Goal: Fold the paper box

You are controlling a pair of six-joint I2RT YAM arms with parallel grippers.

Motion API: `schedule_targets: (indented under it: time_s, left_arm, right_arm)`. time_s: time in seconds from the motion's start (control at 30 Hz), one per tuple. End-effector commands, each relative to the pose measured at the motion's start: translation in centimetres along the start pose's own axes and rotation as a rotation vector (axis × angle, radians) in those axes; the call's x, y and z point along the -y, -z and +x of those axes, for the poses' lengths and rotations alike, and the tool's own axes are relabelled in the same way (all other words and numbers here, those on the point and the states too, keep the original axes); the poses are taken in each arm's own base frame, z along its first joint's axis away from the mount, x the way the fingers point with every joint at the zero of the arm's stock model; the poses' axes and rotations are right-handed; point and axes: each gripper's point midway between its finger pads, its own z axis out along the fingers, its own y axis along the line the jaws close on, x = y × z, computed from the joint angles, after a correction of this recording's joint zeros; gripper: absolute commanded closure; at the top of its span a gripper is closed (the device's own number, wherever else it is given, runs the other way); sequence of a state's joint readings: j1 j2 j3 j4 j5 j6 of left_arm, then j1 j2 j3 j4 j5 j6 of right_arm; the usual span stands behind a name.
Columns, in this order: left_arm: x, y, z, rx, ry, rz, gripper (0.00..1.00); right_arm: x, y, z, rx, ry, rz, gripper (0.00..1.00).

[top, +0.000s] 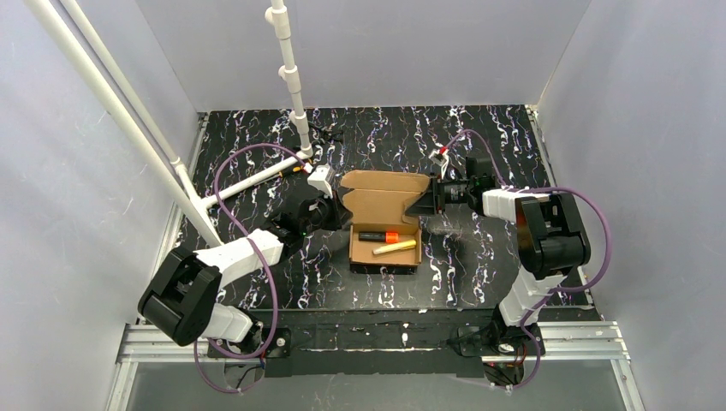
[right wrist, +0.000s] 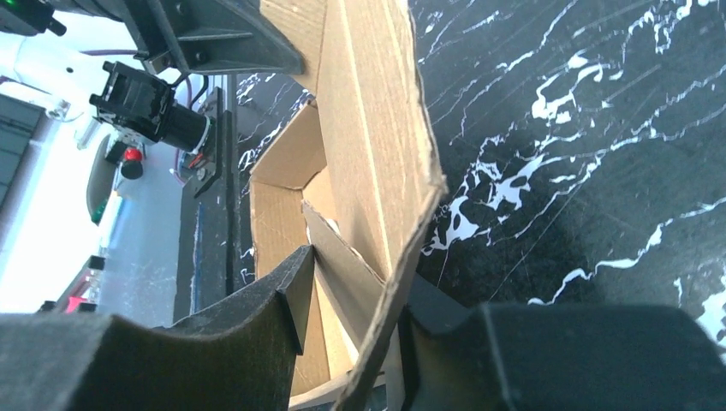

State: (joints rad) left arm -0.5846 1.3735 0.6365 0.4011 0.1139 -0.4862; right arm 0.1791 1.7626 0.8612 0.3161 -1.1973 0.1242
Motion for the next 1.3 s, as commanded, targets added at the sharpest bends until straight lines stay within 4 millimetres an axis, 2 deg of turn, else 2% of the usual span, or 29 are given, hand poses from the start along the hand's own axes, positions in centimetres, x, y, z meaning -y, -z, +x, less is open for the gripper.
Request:
schedule_targets:
  time_s: [0.0, 0.1, 0.17, 0.43, 0.47, 0.57, 0.67, 0.77, 0.83, 0.97, 1.03, 1.1, 1.2, 1.27]
  left_arm:
    - [-0.5, 0.1, -2.0, 0.045, -0.021, -0.038, 1.0]
    - [-0.4, 0.2, -2.2, 0.044, -0.031, -0.029, 1.0]
    - [0.3, 0.1, -2.2, 0.034, -0.044, 0.003, 1.0]
    - [0.8, 0.3, -2.6, 0.036, -0.053, 0.024, 1.0]
    - [1.0, 0.3, -2.7, 0.037, -0.05, 0.034, 0.97]
    - [1.8, 0.8, -3.2, 0.044, -0.021, 0.062, 0.73]
    - [2.2, 1.8, -3.4, 0.038, 0.049, 0.106, 0.53]
    - [2.4, 3.7, -3.9, 0.039, 0.128, 0.175, 0.42]
    - [2.2, 5.0, -4.1, 0.048, 0.159, 0.204, 0.4]
    - [0.3, 7.2, -4.5, 0.117, 0.217, 0.172, 0.41]
    - [-1.3, 7.8, -4.1, 0.138, 0.258, 0.109, 0.52]
    - [-2.9, 7.8, -3.0, 0.127, 0.28, 0.038, 0.68]
    - [-3.9, 7.1, -1.8, 0.081, 0.271, 0.002, 0.77]
    - [-3.9, 6.4, -0.9, 0.033, 0.264, 0.014, 0.77]
  right_arm:
    - [-2.0, 0.4, -1.8, -0.018, 0.144, -0.05, 0.59]
    - [-2.2, 0.5, -1.9, -0.019, 0.15, -0.056, 0.65]
    - [-2.3, 0.5, -2.0, -0.017, 0.151, -0.061, 0.76]
    - [-3.1, 0.6, -2.1, -0.022, 0.165, -0.089, 0.99]
    - [-3.1, 0.7, -2.1, -0.022, 0.165, -0.088, 0.99]
    - [-3.0, 0.7, -2.0, -0.029, 0.169, -0.079, 0.99]
    - [-2.8, 0.8, -2.0, -0.033, 0.193, -0.06, 0.99]
    - [-2.6, 1.0, -1.5, -0.047, 0.188, -0.052, 0.99]
    - [-2.6, 1.1, -1.3, -0.054, 0.196, -0.056, 0.99]
    - [-2.7, 1.2, -1.0, -0.076, 0.229, -0.064, 0.99]
    - [-2.8, 1.3, -0.8, -0.083, 0.241, -0.07, 0.99]
    - [-3.0, 1.4, -0.7, -0.088, 0.249, -0.085, 0.99]
    - [-3.8, 1.5, -0.3, -0.097, 0.257, -0.122, 0.99]
    - [-4.2, 1.7, -0.1, -0.105, 0.274, -0.142, 0.99]
